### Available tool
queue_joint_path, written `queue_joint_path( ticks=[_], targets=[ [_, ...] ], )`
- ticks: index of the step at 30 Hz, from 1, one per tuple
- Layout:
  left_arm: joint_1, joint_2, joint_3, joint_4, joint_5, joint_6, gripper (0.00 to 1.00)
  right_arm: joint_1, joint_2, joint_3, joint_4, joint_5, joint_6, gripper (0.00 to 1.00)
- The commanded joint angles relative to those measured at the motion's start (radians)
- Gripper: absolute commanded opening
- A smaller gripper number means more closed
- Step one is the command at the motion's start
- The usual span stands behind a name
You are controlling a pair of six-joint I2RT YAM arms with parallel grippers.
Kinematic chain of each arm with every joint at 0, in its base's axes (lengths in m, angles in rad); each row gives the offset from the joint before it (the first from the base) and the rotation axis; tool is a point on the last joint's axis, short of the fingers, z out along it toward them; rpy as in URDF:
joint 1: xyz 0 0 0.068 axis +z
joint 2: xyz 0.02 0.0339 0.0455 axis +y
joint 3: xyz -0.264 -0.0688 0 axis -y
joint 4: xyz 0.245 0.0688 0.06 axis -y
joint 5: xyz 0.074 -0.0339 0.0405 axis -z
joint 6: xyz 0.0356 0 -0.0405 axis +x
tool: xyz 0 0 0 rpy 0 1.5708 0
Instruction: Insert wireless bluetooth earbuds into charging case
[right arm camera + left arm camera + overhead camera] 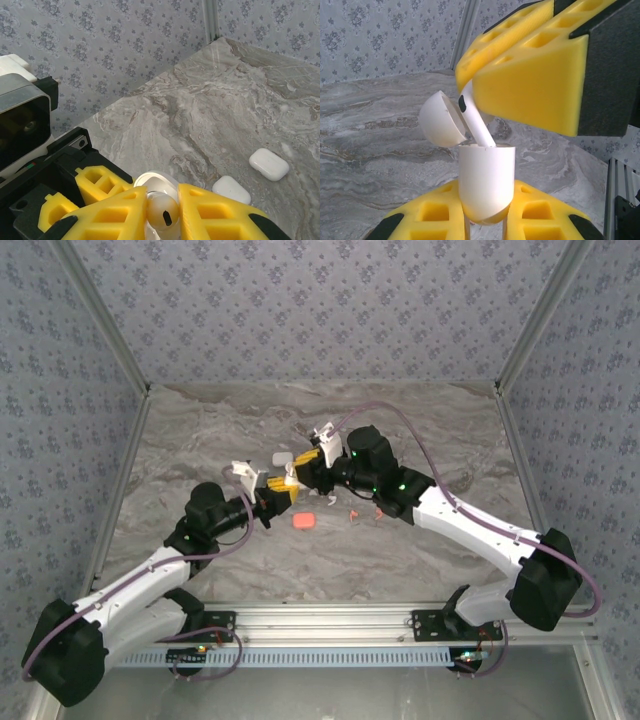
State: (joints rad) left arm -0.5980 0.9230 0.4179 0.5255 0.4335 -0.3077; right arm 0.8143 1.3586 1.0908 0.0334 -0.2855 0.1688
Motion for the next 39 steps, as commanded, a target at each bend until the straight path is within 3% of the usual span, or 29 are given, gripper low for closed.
queue_joint_path(
  ticks=[1,9,16,29,33,39],
  targets=[
    [-0.006,-0.019,0.036,0.031,0.013,0.004,0.0,0.008,0.014,0.032,-0.003,-0.053,0.001,0.23],
    [-0.006,-0.021,0.036,0.036,0.013,0.003,0.0,0.001,0.023,0.049,-0.016,-0.145,0.026,0.27],
    [-0.005,-0.021,0.036,0.044,0.014,0.003,0.0,-0.052,-0.004,0.093,-0.03,-0.239,0.075,0.41],
    [-0.005,-0.058,0.036,0.024,-0.057,0.03,0.0,-0.255,-0.095,0.113,-0.31,-0.042,0.091,0.54],
    [-0.005,-0.079,0.036,0.012,-0.074,0.038,0.0,-0.315,-0.048,0.047,-0.365,0.006,0.121,0.54],
    [-0.005,-0.101,0.038,-0.014,-0.089,0.047,0.0,-0.307,0.103,-0.006,-0.386,0.049,0.174,0.54]
  ],
)
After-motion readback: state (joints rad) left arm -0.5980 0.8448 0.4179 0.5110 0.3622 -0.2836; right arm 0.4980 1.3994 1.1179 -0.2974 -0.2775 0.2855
